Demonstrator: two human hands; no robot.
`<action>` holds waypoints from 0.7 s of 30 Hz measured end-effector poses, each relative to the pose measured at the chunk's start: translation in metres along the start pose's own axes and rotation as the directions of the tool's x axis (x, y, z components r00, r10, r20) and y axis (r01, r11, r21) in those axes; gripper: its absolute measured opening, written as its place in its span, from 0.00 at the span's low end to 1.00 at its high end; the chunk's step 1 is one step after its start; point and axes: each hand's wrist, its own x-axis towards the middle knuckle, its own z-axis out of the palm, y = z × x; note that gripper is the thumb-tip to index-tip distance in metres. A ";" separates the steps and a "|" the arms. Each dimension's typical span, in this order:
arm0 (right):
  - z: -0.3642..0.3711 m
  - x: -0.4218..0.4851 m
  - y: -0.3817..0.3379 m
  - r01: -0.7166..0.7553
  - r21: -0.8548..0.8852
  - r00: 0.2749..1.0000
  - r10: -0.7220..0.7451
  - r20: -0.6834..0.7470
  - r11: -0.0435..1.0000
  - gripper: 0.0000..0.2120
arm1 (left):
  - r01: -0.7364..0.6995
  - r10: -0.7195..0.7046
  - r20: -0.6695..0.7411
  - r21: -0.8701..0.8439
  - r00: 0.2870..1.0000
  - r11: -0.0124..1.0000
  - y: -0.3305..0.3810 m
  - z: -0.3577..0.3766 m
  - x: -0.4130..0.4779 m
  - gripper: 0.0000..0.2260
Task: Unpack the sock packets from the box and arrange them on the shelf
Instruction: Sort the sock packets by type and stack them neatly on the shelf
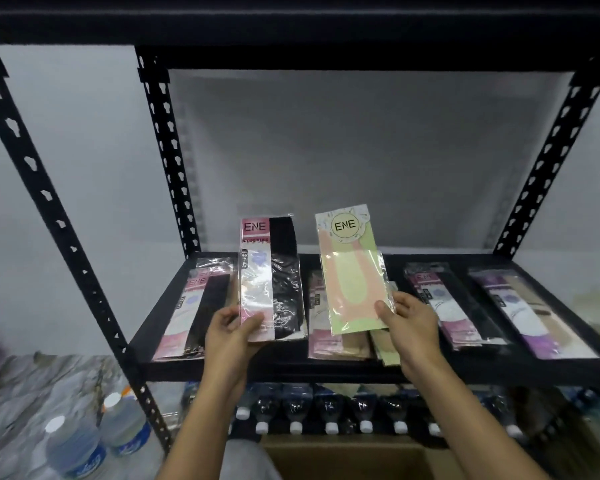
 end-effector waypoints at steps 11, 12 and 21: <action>-0.065 0.003 -0.010 0.020 0.021 0.996 -0.018 -0.091 1.000 0.15 | 0.034 -0.025 0.185 -0.049 0.983 0.998 -0.015 0.063 -0.019 0.14; -0.068 0.002 -0.011 0.025 0.023 0.996 -0.023 -0.092 0.999 0.11 | 0.035 -0.025 0.184 -0.052 0.983 0.998 -0.018 0.066 -0.019 0.14; -0.080 0.005 -0.009 0.020 0.040 0.995 -0.016 -0.099 0.999 0.14 | 0.075 -0.062 0.180 -0.062 0.982 0.995 -0.024 0.070 -0.023 0.15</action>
